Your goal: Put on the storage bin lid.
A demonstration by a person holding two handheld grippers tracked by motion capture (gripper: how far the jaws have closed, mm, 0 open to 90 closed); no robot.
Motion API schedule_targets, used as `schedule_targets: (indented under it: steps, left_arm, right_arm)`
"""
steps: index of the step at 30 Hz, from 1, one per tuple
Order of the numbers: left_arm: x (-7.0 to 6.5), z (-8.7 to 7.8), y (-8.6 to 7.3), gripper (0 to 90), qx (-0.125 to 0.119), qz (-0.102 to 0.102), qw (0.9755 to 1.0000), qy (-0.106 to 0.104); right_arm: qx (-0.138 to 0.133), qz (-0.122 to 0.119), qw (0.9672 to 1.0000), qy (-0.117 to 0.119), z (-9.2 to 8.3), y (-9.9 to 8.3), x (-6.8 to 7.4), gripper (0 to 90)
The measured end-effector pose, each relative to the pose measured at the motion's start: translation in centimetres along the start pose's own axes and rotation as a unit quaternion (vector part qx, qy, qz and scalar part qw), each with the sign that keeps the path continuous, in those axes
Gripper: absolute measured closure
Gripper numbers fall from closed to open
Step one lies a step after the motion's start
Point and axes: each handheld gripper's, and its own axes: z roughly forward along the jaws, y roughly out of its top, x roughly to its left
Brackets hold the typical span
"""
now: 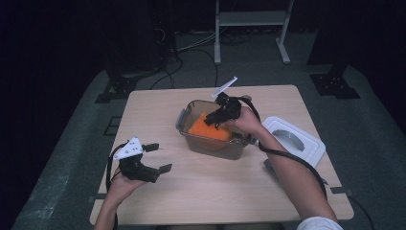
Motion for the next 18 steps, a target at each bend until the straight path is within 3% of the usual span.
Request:
schedule_targets:
  steps: [2, 8, 18]
  left_arm:
    - [0.0, 0.0, 0.0, 6.9, 0.0, 0.0, 1.0, 0.0]
    - [0.0, 0.1, 0.0, 6.8, 0.002, 0.0, 1.0, -0.001]
    - [-0.1, 0.2, 0.0, 6.9, 0.003, 0.002, 1.0, -0.001]
  right_arm:
    - [-0.017, 0.004, 0.9998, 0.007, -0.3, 0.0, -0.1, 75.2]
    - [-0.013, 0.003, 0.9999, 0.001, -1.0, 0.0, -0.1, 70.8]
    - [-0.039, 0.0, 0.9992, 0.002, -3.1, 0.0, 0.2, 63.1]
